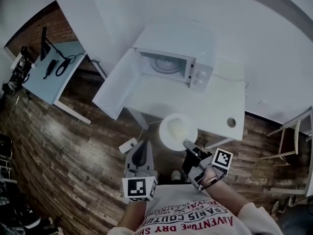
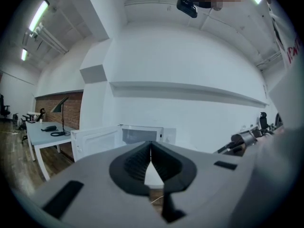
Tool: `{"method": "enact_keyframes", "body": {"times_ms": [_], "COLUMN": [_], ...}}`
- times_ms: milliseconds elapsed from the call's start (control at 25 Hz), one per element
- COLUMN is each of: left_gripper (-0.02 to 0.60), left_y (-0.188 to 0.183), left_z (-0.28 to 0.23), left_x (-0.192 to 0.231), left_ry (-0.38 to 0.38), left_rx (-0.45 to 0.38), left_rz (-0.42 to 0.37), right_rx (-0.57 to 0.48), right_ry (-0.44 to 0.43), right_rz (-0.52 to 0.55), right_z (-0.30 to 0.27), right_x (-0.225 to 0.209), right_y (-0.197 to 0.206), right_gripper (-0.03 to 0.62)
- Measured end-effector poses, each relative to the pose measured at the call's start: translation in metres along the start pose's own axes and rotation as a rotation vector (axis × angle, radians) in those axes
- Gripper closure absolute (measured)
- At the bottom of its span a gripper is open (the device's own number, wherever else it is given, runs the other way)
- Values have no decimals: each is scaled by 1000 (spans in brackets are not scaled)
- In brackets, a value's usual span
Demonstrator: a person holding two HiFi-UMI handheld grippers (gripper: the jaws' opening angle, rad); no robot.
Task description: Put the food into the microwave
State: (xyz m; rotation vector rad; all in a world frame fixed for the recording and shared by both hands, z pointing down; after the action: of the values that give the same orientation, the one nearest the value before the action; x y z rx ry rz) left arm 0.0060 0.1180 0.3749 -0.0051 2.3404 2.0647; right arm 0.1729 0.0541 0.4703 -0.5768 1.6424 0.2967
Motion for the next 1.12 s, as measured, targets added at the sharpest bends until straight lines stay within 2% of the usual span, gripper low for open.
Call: {"method": "enact_keyframes", "body": {"times_ms": [320,560,840,1120], "left_gripper": [575,575,575,575], "left_y": [5,-4,-16,-16], "left_z": [-63,-138,-232,-300], "left_x": [18,41,91,126], "left_ry": [33,128,249,356], "left_rx": [31,34,38,39], "left_rz": [12,6,-5,-19], "right_rx": [-43,-127,-214,-274], "right_ry": [13,15,28,2], "right_rz": [-11,-17,-11,-18], "right_z": [-38,-82,-162,-230], "right_x": [7,21,43,58], "right_y": [-41,-76,-107,-128], "right_gripper": [572,572,572,572]}}
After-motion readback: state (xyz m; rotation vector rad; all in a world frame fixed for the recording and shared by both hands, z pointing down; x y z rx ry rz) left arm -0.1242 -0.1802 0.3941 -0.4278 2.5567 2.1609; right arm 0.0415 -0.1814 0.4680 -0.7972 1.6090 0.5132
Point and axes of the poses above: the fingertips, and each gripper's own axes: z backward along the fingers, x to its left, y out of its underside, the point moved 3 cm from there along z, backward along the fingers, and after that the axes turned 1 degree about -z, right-handed, at the moved point
